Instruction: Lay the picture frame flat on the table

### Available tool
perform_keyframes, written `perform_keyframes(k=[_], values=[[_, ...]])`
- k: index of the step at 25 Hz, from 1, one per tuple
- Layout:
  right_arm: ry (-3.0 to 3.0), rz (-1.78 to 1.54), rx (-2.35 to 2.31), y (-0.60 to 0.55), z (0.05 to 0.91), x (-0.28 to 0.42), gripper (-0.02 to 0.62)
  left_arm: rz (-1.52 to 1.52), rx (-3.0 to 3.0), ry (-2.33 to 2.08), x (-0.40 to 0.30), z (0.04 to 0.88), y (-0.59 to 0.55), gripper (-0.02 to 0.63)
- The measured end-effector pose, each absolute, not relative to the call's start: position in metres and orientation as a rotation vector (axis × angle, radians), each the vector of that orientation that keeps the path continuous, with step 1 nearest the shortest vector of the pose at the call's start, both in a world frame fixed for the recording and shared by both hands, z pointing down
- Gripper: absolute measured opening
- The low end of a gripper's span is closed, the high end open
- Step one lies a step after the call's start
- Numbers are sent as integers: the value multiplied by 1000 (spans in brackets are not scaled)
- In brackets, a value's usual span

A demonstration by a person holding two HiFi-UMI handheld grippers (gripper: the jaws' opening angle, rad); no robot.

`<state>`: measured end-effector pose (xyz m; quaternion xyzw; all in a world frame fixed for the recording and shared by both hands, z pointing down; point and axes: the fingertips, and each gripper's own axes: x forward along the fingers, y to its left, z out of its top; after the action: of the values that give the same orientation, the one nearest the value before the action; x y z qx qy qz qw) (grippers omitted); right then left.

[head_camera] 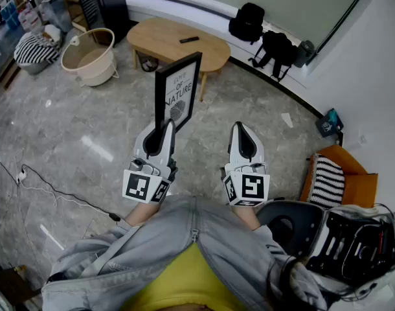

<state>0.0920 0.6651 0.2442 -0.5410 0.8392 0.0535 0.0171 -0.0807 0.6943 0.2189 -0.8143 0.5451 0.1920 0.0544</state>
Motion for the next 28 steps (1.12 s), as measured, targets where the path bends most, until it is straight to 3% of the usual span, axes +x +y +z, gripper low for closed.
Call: perform_keyframes(k=[3, 18, 28], values=[[2608, 166, -1676, 641, 247, 121, -6, 581, -2467, 1655, -51, 220, 671, 29], [2601, 124, -1657, 642, 304, 82, -3, 674, -2535, 1625, -90, 276, 665, 31], [2623, 112, -1712, 445, 274, 39, -3, 632, -2591, 1575, -125, 244, 462, 31]])
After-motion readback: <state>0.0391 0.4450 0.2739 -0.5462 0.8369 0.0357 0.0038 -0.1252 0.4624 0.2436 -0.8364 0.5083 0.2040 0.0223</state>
